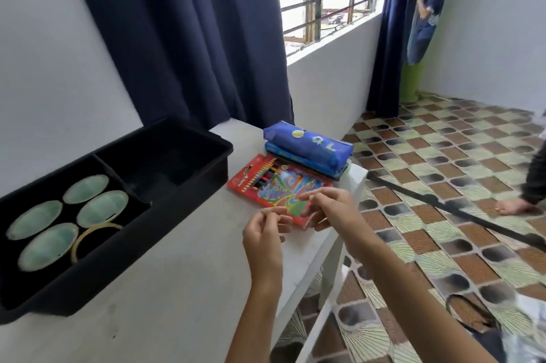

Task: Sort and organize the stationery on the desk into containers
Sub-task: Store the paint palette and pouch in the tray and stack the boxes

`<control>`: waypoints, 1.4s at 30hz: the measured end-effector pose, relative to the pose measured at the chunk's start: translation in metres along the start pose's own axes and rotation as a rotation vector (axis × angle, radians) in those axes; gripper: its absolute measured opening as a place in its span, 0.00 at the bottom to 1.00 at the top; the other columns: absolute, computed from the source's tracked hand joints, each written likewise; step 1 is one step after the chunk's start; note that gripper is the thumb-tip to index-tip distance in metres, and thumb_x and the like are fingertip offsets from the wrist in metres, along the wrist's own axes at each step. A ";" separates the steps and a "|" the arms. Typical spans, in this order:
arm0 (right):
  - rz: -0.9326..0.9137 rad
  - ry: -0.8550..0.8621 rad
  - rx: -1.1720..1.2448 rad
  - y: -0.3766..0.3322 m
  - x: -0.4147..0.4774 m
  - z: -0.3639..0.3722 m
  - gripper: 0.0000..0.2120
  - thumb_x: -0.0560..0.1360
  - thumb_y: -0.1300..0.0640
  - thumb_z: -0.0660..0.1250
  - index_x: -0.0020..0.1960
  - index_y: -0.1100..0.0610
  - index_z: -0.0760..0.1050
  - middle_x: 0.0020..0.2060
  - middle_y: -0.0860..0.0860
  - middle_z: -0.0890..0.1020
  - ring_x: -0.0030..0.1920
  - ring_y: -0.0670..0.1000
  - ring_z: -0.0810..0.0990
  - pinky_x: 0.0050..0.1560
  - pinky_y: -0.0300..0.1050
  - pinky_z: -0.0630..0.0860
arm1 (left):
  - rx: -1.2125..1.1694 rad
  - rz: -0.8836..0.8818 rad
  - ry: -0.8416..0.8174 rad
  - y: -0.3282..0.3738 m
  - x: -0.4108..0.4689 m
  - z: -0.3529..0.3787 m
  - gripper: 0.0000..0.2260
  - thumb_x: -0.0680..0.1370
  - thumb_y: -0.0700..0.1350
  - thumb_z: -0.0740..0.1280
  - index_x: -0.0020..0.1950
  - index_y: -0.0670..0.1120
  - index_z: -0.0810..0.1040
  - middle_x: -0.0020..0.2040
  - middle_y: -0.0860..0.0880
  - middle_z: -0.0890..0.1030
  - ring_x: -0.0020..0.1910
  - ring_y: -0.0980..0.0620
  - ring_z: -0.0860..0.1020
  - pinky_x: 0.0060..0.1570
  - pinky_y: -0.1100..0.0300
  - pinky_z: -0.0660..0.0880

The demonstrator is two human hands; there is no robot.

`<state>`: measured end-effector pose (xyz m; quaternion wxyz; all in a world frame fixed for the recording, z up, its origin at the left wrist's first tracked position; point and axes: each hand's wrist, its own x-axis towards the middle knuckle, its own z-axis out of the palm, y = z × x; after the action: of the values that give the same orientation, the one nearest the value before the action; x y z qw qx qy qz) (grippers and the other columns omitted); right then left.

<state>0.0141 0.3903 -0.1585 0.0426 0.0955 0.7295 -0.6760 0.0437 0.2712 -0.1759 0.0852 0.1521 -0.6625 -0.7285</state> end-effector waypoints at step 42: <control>-0.660 -0.435 -0.521 -0.017 0.195 -0.022 0.09 0.75 0.64 0.64 0.49 0.56 0.82 0.43 0.49 0.82 0.42 0.49 0.78 0.43 0.45 0.76 | 0.747 0.206 0.994 -0.021 0.114 0.110 0.19 0.73 0.40 0.71 0.63 0.42 0.73 0.56 0.45 0.74 0.55 0.47 0.73 0.52 0.56 0.72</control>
<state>-0.1782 0.4266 -0.1777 -0.0004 -0.2992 0.8403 -0.4521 -0.0985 0.3392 -0.2006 0.3936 0.4274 -0.7649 -0.2782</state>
